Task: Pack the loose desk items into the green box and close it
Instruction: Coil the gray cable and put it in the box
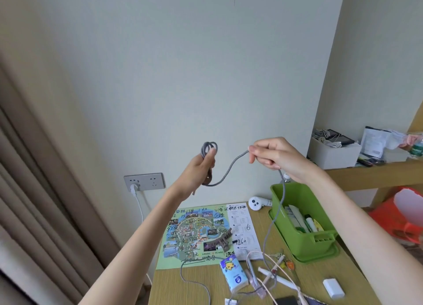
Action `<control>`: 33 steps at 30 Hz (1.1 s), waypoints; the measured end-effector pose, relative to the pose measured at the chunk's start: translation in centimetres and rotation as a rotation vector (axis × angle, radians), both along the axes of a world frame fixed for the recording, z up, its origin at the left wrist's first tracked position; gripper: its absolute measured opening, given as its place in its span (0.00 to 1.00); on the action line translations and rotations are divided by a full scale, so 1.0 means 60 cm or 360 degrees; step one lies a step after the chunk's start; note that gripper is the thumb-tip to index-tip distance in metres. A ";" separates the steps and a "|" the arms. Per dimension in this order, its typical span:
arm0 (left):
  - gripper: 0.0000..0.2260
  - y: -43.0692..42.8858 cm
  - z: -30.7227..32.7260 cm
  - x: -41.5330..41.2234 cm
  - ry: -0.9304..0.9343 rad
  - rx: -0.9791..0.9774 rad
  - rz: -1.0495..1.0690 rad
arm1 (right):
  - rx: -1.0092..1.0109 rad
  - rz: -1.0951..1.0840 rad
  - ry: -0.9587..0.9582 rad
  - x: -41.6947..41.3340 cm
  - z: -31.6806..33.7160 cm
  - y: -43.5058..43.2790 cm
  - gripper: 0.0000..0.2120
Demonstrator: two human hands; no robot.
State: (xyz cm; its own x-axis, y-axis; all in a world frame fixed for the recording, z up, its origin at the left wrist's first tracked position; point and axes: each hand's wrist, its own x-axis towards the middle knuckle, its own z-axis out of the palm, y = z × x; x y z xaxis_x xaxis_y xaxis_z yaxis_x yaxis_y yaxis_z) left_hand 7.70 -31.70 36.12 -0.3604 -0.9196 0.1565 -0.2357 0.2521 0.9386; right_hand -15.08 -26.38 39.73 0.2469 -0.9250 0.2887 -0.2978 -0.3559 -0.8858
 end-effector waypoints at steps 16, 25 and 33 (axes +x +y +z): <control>0.18 0.061 0.008 -0.046 -0.0118 0.0114 -0.0715 | -0.0044 -0.0190 -0.0117 0.046 -0.011 -0.036 0.19; 0.16 0.038 0.020 -0.032 0.0275 0.0145 -0.0263 | 0.0209 -0.0153 -0.0303 0.044 -0.076 -0.035 0.21; 0.14 0.040 0.015 -0.053 0.0251 -0.0049 0.0006 | 0.0314 -0.0114 -0.0405 0.078 -0.089 -0.035 0.23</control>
State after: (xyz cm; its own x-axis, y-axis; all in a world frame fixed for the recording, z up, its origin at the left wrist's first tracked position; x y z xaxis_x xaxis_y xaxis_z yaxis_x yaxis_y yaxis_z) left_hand 4.52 -29.32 37.04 -0.3257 -0.9148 0.2389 -0.0868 0.2806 0.9559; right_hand -10.37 -28.48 34.40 0.1225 -0.9816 0.1463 -0.0763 -0.1563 -0.9848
